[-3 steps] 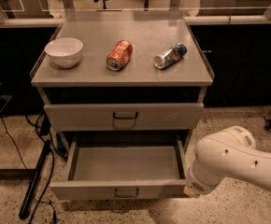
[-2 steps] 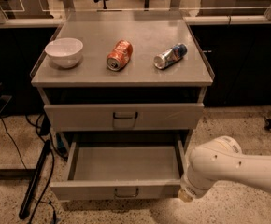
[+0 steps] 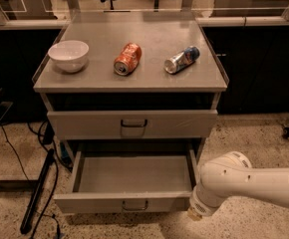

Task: Close middle drawer

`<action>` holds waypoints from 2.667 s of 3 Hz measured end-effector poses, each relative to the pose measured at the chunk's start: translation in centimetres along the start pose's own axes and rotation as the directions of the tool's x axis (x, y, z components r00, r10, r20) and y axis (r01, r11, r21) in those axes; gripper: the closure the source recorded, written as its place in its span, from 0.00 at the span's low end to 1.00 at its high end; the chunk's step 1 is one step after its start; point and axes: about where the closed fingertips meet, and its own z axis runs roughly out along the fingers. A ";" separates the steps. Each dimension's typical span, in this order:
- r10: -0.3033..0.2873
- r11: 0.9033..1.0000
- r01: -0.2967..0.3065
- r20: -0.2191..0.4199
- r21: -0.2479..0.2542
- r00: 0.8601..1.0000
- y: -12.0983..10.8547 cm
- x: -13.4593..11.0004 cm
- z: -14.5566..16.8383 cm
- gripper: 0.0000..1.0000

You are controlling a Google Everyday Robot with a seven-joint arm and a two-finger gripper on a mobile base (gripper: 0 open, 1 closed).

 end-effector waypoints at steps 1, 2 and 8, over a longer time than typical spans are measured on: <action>0.001 1.000 -0.001 0.017 -0.002 1.000 -0.8 -1.0 2.7 1.00; -0.009 0.999 0.008 0.024 0.034 1.000 -2.1 -2.2 4.3 1.00; 0.043 0.990 -0.053 0.079 0.130 0.996 -8.5 -9.6 8.3 1.00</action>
Offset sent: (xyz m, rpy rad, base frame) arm 0.0549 0.0125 -0.0587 -0.0250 -0.0891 0.0065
